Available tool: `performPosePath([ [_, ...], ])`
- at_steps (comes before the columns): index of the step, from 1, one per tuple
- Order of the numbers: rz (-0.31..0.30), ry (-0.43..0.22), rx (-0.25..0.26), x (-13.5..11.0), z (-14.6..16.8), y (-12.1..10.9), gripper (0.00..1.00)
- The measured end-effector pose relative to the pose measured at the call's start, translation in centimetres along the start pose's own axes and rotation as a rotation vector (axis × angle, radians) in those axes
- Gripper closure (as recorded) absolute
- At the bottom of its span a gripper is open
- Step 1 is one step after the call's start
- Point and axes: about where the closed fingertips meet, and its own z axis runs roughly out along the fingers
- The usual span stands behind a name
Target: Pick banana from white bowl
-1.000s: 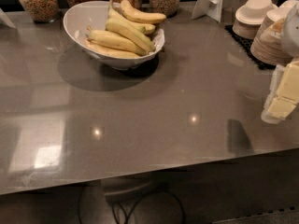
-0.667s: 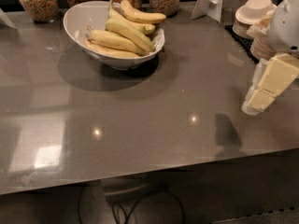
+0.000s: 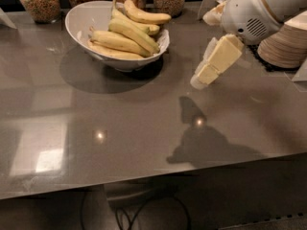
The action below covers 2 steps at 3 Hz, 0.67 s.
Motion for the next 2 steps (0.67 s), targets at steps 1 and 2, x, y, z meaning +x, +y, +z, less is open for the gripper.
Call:
performPosePath([
  [1, 0.016, -0.112, 0.020, -4.08, 3.22, -4.03, 0.00],
  [2, 0.016, -0.113, 0.020, -4.09, 3.22, -4.03, 0.00],
])
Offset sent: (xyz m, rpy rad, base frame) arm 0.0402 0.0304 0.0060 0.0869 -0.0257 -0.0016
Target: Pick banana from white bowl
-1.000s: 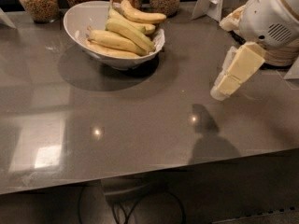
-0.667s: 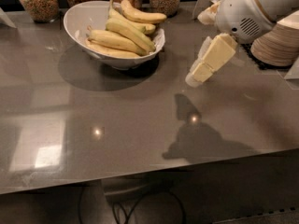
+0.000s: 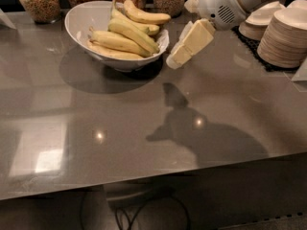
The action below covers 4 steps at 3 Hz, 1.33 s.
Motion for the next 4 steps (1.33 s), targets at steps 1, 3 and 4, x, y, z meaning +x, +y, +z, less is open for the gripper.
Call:
performPosePath([
  [1, -0.001, -0.098, 0.021, -1.4, 1.1, -1.4, 0.00],
  [3, -0.012, -0.301, 0.017, -6.5, 5.6, -5.3, 0.15],
  [4, -0.010, -0.344, -0.026, -8.3, 8.2, -6.2, 0.28],
])
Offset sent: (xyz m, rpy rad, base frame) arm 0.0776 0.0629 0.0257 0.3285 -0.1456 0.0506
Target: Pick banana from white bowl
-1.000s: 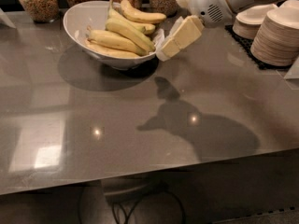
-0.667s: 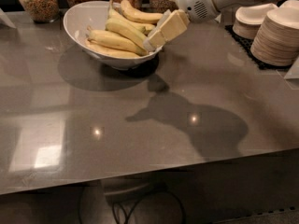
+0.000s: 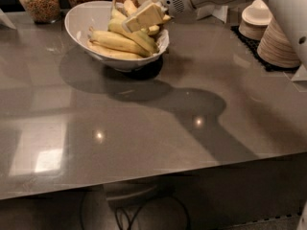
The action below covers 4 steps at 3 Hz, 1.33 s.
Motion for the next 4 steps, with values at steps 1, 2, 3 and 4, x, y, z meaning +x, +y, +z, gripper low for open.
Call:
performPosePath([
  [1, 0.009, -0.021, -0.033, -0.3, 2.1, -0.5, 0.28],
  [2, 0.031, -0.027, -0.043, 0.1, 3.2, -1.1, 0.29],
  [3, 0.058, -0.021, -0.044, 0.8, 3.9, -1.4, 0.33],
  [4, 0.088, -0.004, -0.037, 2.0, 4.1, -1.8, 0.34],
])
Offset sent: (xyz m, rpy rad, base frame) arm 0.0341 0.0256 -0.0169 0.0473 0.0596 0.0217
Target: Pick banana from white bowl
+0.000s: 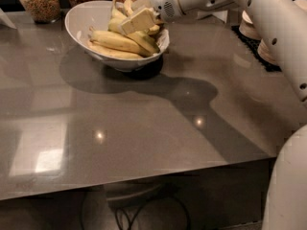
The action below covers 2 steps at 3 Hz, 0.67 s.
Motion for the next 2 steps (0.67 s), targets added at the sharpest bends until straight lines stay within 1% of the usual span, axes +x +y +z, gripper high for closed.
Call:
performPosePath([
  [1, 0.030, 0.021, 0.005, 1.07, 0.07, -0.24, 0.35],
  [2, 0.060, 0.044, 0.003, 2.06, 0.17, -0.39, 0.41],
])
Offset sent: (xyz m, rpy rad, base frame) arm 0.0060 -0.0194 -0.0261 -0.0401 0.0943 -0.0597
